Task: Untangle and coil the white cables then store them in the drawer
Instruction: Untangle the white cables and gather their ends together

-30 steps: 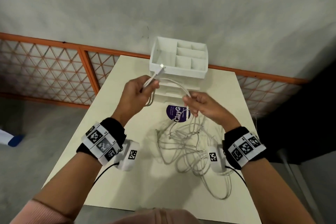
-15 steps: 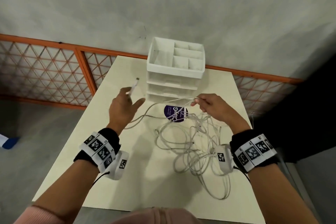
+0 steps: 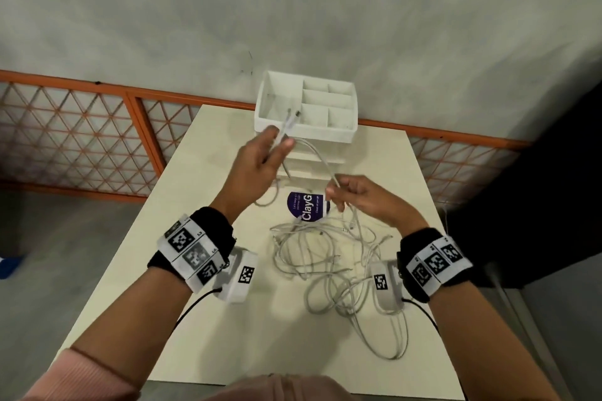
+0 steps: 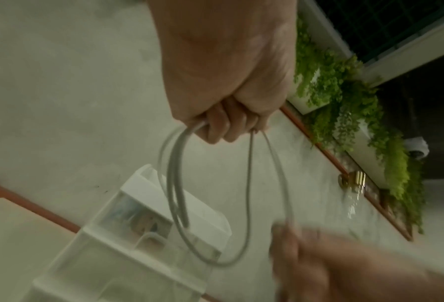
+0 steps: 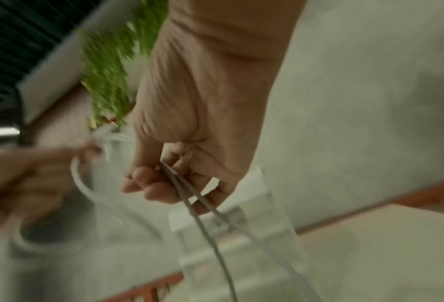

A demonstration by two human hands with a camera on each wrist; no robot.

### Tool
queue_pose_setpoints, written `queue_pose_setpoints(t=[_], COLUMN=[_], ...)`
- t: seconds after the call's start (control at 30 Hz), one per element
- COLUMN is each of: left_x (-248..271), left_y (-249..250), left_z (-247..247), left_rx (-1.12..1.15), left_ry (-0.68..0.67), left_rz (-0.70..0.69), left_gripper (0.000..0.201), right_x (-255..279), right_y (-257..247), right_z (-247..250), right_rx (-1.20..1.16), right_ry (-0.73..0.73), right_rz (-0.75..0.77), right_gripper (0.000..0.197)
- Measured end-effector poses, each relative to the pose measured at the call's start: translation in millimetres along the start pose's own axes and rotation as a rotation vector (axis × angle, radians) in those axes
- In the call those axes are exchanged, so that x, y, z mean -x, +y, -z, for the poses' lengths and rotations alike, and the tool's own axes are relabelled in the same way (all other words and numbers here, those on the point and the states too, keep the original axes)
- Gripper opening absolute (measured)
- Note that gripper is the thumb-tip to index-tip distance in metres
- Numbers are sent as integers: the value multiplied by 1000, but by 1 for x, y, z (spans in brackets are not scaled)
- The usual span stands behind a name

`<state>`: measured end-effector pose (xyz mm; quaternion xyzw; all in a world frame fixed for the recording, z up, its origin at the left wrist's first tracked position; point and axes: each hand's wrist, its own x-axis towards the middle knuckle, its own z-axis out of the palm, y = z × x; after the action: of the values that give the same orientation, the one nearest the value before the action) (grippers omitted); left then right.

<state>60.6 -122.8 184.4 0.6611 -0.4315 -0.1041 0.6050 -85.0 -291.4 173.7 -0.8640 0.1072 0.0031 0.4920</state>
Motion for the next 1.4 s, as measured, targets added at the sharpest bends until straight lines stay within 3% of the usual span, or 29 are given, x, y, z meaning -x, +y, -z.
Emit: queue_pose_setpoints(t=[0.1,0.2,0.27,0.37,0.43,0.53,0.63,0.7,0.8,0.87,1.0,1.2,1.4], left_x=[-3,-3,2,14,23,23,21,18,14,12,4,1,19], left_y=[7,-6,-28,-62,-67,-42,4,23,20,8,-1,-5,-37], left_z=[14,26,33,41,42,31,9,-6,-17,-11,15,41,63], left_rx=[-22,-134,-235,-391,-367,-271,-28,92,-25,-116,-236,-316,-608], left_ry=[221,396,455,443,438,428,147,-76,-220,-174,141,344,210], left_rz=[-72,-23,103,410,544,369,150,128,117,95,-31,-43,137], left_gripper=[18,24,29,24,37,38,27,29,16,27,29,31,42], right_x=[3,9,10,10,11,12,4,-3,-5,-2,5,-2,-13], right_y=[52,79,72,35,3,-36,-61,-72,-81,-74,-24,64,79], right_z=[-11,-11,-4,14,26,36,30,23,21,25,24,2,-7], right_rx=[46,32,35,-36,-14,181,290,333,319,242,65,196,105], right_ry=[-24,29,137,353,441,375,231,175,167,151,83,8,101], right_rz=[-98,-145,-121,-39,15,65,63,102,143,123,76,-152,-249], right_gripper=[23,25,26,27,29,28,28,27,23,25,25,30,30])
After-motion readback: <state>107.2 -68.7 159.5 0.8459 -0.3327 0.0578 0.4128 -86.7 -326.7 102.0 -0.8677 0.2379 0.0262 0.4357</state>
